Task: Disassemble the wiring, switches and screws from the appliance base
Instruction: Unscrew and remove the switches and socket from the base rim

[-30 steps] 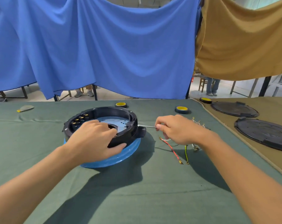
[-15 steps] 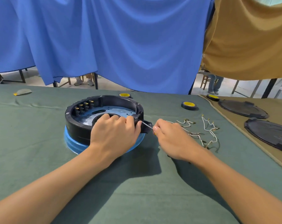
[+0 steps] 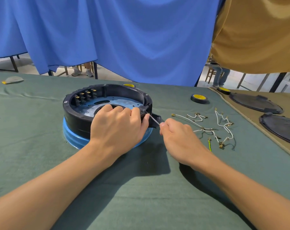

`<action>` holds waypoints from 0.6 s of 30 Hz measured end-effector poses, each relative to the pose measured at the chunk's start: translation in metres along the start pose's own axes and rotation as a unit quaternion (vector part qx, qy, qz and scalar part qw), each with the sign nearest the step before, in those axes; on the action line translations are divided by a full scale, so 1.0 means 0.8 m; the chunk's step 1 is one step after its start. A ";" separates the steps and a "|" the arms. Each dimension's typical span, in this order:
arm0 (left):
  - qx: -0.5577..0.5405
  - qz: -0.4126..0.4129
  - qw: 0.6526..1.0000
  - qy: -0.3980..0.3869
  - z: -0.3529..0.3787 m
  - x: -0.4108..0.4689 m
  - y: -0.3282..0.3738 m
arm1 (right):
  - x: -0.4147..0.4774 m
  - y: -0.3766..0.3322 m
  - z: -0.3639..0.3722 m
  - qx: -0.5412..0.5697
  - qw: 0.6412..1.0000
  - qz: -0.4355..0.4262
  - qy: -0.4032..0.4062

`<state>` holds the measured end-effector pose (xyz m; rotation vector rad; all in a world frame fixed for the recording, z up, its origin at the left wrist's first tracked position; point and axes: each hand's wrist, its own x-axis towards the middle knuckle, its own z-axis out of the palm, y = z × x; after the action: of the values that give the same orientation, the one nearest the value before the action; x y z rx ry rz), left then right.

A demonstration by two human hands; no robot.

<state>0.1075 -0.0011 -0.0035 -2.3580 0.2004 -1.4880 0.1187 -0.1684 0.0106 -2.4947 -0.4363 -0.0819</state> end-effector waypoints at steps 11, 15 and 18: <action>-0.009 0.000 1.000 -0.003 -0.006 0.000 -0.002 | -0.001 0.006 -0.020 -0.035 0.995 -0.057 0.078; -0.006 0.002 1.000 0.000 -0.005 0.000 -0.002 | -0.006 -0.003 -0.010 -0.023 0.996 -0.061 0.057; -0.005 0.002 1.000 0.002 -0.004 0.000 -0.002 | -0.012 -0.005 -0.001 -0.013 0.997 -0.041 0.058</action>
<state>0.1042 -0.0004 -0.0018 -2.3609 0.2135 -1.4929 0.1080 -0.1685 0.0118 -2.4818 -0.4927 -0.2658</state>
